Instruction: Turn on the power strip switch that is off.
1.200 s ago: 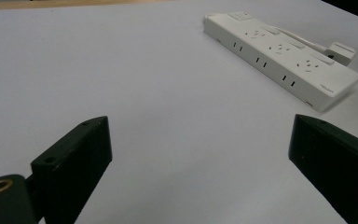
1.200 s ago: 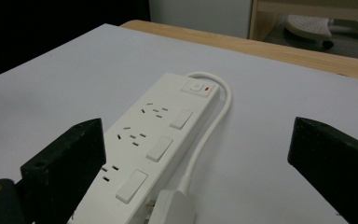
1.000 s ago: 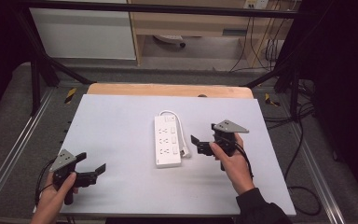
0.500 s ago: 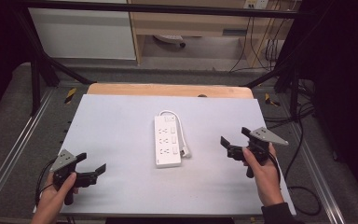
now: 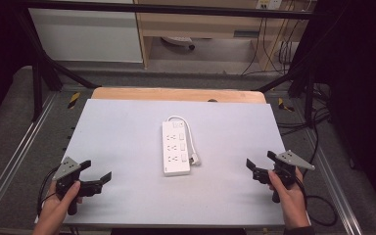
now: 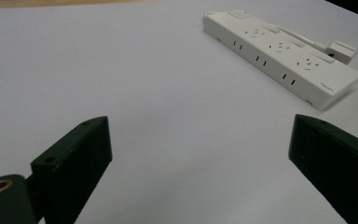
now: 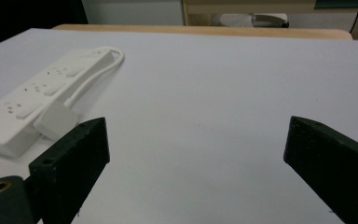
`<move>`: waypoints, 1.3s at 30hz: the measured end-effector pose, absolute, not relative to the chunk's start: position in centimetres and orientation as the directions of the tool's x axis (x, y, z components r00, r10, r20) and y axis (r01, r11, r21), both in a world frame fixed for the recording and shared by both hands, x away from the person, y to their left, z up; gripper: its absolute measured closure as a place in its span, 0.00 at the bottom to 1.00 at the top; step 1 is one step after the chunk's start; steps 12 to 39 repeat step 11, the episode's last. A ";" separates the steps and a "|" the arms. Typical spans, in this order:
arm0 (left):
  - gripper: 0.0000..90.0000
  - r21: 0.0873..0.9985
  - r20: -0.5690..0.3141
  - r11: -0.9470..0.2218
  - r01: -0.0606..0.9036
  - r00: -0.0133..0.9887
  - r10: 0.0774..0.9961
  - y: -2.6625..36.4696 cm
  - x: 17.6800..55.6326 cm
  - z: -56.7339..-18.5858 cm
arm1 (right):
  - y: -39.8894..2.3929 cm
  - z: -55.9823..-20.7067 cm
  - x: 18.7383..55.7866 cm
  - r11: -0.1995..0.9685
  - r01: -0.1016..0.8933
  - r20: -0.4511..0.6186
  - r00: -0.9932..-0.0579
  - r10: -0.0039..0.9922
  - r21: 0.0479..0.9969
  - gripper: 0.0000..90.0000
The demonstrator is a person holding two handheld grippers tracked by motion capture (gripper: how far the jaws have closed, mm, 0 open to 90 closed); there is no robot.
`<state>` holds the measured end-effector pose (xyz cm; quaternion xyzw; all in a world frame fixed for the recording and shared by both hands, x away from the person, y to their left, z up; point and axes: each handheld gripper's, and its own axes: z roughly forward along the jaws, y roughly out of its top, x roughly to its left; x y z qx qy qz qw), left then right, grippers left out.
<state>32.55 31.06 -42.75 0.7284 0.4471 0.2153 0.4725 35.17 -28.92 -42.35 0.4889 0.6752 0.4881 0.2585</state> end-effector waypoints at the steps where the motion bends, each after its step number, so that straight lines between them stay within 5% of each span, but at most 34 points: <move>1: 0.07 0.881 -0.109 -0.154 0.447 0.508 0.854 31.1 32.6 -42.7 | -29.0 -42.7 35.1 0.049 0.417 0.128 -0.385 0.914 0.908 0.07; 11: 0.07 0.882 -0.106 -0.158 0.445 0.513 0.852 31.0 32.5 -42.7 | -28.7 -44.8 35.0 0.110 0.512 0.107 -0.374 0.921 0.852 0.06; 39: 0.07 0.882 -0.106 -0.158 0.445 0.513 0.852 31.0 32.5 -42.7 | -28.7 -44.8 35.0 0.110 0.512 0.107 -0.374 0.921 0.852 0.06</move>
